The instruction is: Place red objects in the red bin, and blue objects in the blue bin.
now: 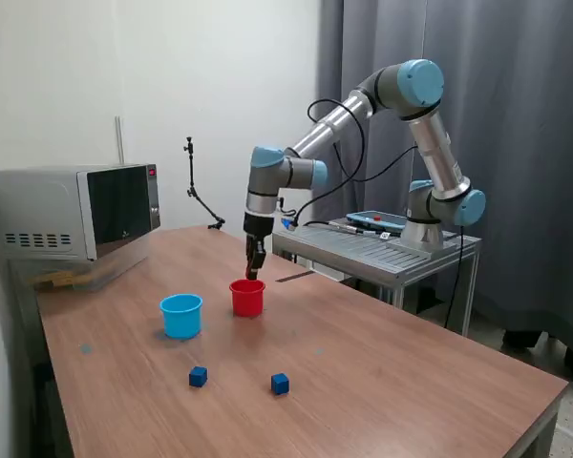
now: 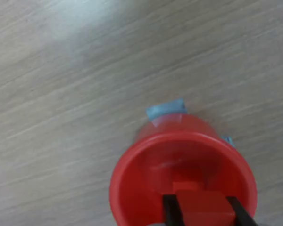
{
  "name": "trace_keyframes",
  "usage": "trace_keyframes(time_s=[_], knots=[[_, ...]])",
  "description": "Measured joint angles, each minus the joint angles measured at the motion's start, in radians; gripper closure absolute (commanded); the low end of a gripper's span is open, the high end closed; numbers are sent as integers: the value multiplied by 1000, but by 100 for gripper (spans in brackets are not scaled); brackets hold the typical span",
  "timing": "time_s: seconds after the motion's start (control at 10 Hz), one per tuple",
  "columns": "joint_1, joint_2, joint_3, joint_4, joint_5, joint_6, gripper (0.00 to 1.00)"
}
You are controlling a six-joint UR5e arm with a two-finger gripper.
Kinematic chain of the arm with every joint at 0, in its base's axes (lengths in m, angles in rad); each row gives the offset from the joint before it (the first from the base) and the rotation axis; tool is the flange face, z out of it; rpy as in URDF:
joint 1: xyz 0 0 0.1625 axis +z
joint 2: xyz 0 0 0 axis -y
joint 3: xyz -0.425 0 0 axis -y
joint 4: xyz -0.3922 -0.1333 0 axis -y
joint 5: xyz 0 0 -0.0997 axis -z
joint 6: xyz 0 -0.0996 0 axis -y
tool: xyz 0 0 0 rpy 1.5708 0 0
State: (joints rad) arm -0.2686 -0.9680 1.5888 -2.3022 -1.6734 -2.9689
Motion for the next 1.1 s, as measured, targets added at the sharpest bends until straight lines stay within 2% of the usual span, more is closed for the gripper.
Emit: trace_keyframes(time_s=[0.7,0.8,1.1], knots=[[2,-1,13,3,3,4,100],[2,-1,12,3,3,4,0],[3,-1,12,6,8,4,0]])
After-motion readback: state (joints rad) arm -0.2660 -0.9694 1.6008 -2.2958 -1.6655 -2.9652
